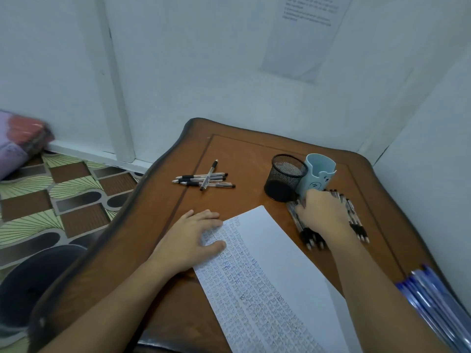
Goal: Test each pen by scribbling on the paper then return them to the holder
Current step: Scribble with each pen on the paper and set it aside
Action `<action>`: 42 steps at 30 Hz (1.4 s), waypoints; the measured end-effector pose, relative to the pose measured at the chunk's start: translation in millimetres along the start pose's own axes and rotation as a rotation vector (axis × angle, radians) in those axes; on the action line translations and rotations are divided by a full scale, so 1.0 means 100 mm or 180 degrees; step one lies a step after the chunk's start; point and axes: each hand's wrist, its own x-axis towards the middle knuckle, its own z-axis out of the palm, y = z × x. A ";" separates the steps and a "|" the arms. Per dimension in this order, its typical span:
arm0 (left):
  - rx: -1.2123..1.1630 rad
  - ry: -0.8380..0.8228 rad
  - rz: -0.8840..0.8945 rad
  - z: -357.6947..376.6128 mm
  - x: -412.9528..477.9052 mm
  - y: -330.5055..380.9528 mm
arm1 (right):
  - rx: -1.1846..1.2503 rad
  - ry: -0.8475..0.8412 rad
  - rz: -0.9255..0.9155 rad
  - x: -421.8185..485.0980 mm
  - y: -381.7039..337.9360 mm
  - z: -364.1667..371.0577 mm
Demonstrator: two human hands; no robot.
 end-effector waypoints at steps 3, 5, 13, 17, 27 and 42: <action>0.0004 0.0026 0.0031 0.01 0.00 -0.03 | 0.0830 0.0116 -0.0740 0.04 -0.28 0.11; -0.0002 0.0042 0.0032 0.00 0.00 -0.03 | 0.1093 -0.0078 -0.1225 0.12 -0.54 0.23; -0.0053 0.0131 0.0106 0.01 0.00 -0.06 | 0.1134 -0.0330 -0.1110 0.51 -1.15 0.50; 0.0003 0.0143 0.0106 0.01 0.01 -0.07 | 0.1630 -0.0237 -0.1122 0.49 -1.01 0.47; 0.0026 0.0130 0.0070 0.00 0.00 -0.03 | 0.5055 -0.0324 -0.0455 0.07 -0.69 0.02; 0.0005 0.0074 -0.0017 -0.01 0.01 -0.01 | 0.6362 -0.0716 -0.0294 -0.07 -0.63 0.07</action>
